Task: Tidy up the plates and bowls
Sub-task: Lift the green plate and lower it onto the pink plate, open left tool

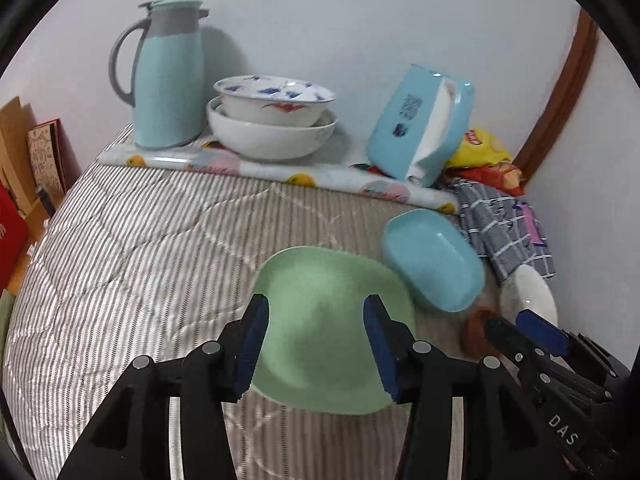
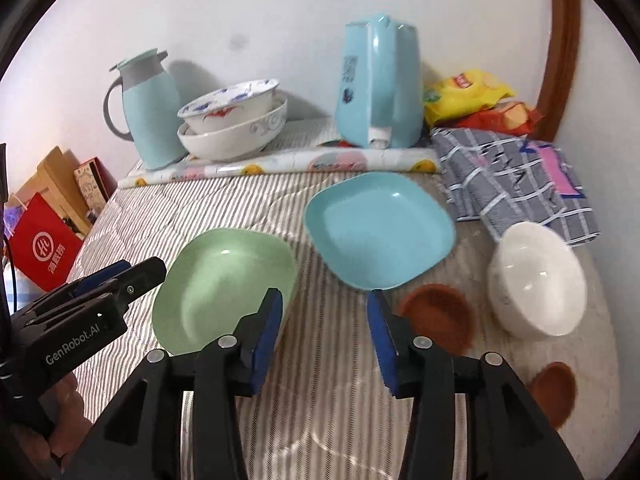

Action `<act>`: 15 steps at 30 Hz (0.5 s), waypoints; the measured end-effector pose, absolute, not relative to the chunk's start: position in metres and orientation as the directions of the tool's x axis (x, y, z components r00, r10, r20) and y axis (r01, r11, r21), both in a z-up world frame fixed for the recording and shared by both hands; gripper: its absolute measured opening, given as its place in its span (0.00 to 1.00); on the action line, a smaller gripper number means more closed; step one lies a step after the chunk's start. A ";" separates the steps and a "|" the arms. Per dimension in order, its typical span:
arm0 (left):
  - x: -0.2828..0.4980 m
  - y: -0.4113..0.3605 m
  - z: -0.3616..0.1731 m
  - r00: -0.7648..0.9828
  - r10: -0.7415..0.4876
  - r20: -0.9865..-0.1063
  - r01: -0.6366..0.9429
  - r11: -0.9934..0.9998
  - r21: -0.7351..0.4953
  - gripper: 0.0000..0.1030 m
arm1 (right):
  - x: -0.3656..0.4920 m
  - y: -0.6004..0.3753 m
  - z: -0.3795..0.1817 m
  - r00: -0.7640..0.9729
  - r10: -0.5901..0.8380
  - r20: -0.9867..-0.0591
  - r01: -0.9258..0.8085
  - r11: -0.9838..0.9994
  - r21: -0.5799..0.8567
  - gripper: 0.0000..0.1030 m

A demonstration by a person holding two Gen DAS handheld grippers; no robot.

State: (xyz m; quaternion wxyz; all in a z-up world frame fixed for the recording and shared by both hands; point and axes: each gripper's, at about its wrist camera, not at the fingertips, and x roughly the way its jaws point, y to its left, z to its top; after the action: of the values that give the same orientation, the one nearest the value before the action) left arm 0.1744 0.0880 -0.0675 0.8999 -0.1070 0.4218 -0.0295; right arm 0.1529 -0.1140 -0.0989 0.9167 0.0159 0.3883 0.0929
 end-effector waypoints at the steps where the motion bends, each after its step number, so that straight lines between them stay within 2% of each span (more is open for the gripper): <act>1: 0.174 0.083 -0.064 0.644 -0.150 -0.750 -0.025 0.976 -0.217 0.46 | 0.150 -0.118 -0.096 0.689 0.175 -0.703 -0.151 0.984 0.098 0.50; 15: 0.170 0.046 -0.043 0.643 -0.250 -0.724 0.070 0.960 -0.269 0.46 | 0.124 -0.156 -0.081 0.733 0.080 -0.675 -0.061 0.997 0.052 0.53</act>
State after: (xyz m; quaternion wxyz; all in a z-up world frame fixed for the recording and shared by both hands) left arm 0.1704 0.0457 -0.0425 0.8997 -0.1089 0.4132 -0.0889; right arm 0.1237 -0.1564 -0.0813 0.9308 0.0130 0.3633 0.0380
